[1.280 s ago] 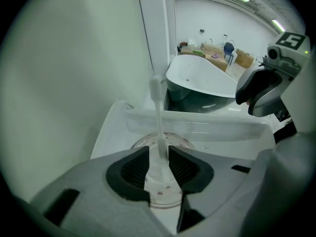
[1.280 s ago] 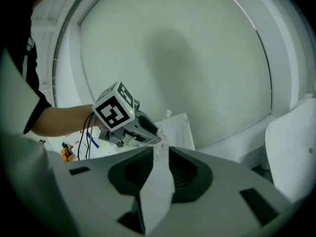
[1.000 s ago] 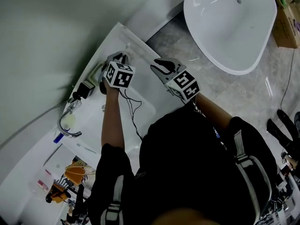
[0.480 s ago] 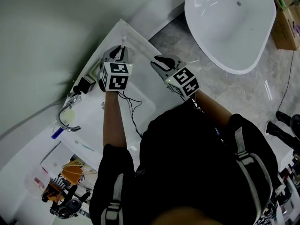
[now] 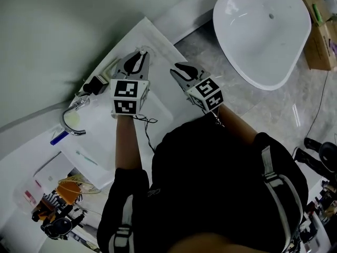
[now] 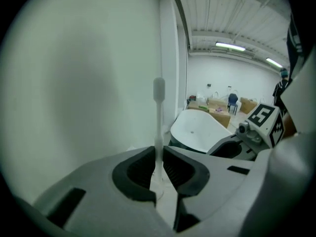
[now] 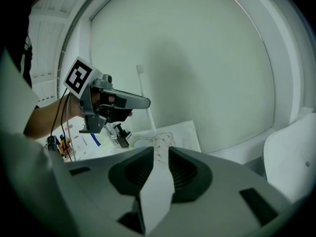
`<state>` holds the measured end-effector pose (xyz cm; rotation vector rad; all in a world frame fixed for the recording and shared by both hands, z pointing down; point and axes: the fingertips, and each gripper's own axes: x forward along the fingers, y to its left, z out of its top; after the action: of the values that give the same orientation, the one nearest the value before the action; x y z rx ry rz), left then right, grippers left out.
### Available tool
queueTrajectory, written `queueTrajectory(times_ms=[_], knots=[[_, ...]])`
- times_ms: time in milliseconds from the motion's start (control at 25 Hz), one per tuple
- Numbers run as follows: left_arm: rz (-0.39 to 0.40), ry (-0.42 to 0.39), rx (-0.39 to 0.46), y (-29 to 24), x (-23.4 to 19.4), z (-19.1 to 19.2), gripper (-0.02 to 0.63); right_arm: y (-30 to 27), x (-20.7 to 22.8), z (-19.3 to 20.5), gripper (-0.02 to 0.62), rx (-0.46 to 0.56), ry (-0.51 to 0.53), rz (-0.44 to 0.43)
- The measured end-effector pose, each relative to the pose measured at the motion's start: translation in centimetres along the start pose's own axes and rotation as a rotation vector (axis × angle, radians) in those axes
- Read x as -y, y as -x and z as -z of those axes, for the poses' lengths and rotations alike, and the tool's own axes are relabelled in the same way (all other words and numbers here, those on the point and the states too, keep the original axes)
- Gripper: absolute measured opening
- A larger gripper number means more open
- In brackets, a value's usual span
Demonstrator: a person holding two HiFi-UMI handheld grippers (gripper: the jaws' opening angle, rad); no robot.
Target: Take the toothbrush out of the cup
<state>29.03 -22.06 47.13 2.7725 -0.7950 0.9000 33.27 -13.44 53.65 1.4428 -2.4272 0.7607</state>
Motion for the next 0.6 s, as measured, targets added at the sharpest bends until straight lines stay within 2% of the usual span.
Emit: queueTrajectory(times_ms=[240, 360, 600], knots=[[0.06, 0.121, 0.064, 2.6, 1.4, 0.9, 0.055, 0.5, -1.2, -0.2, 0.106, 0.008, 0.023, -0.011], [0.094, 0.203, 0.085, 3.6, 2.2, 2.3, 0.055, 0.8, -1.7, 0.0, 0.106, 0.004, 0.033, -0.021], [0.16, 0.301, 0.106, 4.6, 4.1, 5.3, 0.055, 1.0, -3.0, 0.6, 0.109, -0.017, 0.043, -0.068]])
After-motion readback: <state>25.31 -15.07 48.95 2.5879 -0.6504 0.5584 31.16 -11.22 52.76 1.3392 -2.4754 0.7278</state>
